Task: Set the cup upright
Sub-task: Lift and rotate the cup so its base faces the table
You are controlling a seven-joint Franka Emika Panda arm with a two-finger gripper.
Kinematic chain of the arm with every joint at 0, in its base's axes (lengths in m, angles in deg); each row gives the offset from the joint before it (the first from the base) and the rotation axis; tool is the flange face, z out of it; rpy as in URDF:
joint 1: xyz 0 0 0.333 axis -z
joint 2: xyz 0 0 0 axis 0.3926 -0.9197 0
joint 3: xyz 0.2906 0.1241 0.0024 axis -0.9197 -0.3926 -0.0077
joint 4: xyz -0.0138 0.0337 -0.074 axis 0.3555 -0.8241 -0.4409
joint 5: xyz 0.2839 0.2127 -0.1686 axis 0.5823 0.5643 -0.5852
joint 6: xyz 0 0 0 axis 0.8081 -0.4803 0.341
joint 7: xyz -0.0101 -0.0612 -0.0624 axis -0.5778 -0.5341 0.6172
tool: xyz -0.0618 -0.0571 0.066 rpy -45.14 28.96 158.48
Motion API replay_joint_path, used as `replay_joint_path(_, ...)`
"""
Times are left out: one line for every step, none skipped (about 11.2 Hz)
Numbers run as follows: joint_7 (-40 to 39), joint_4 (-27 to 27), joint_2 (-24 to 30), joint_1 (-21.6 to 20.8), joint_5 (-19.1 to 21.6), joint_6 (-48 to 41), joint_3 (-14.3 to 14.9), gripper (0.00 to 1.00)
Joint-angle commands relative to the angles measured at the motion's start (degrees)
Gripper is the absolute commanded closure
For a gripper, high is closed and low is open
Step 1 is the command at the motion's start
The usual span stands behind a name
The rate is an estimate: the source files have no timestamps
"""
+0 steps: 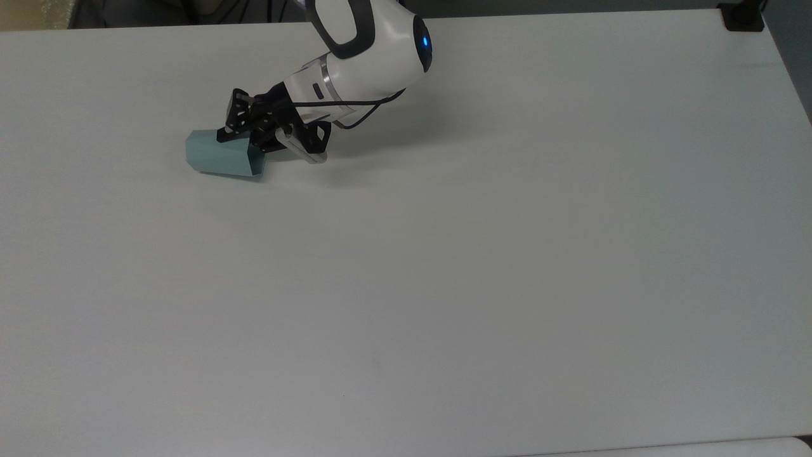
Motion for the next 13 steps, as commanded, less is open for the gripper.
replay_joint_path(1.3,-0.6,-1.0,1.0,-0.2,3.4,0.2,1.0)
replay_joint_path(1.0,-0.6,-0.3,1.0,0.1,3.3,0.1,1.0)
replay_joint_path(0.4,-0.5,0.7,1.0,0.5,3.3,0.2,1.0)
replay_joint_path(-1.0,-0.4,2.1,1.2,1.2,3.3,0.5,1.0)
replay_joint_path(-3.5,0.4,4.0,1.4,3.5,4.1,1.7,1.0)
replay_joint_path(-6.5,1.4,5.9,1.5,8.2,5.3,2.7,1.0)
replay_joint_path(-9.5,2.1,7.8,1.6,11.6,5.3,3.9,1.0)
replay_joint_path(-11.6,2.7,9.8,1.7,14.1,5.3,5.0,1.0)
replay_joint_path(-14.2,3.0,11.9,1.7,17.6,5.3,6.1,1.0)
replay_joint_path(-17.1,3.3,14.0,1.7,21.8,5.3,6.7,1.0)
replay_joint_path(-18.5,3.1,15.6,1.7,25.9,5.5,7.1,1.0)
replay_joint_path(-18.5,3.2,16.6,1.7,28.6,6.7,7.4,1.0)
replay_joint_path(-18.5,3.3,17.3,1.6,32.8,9.0,7.9,1.0)
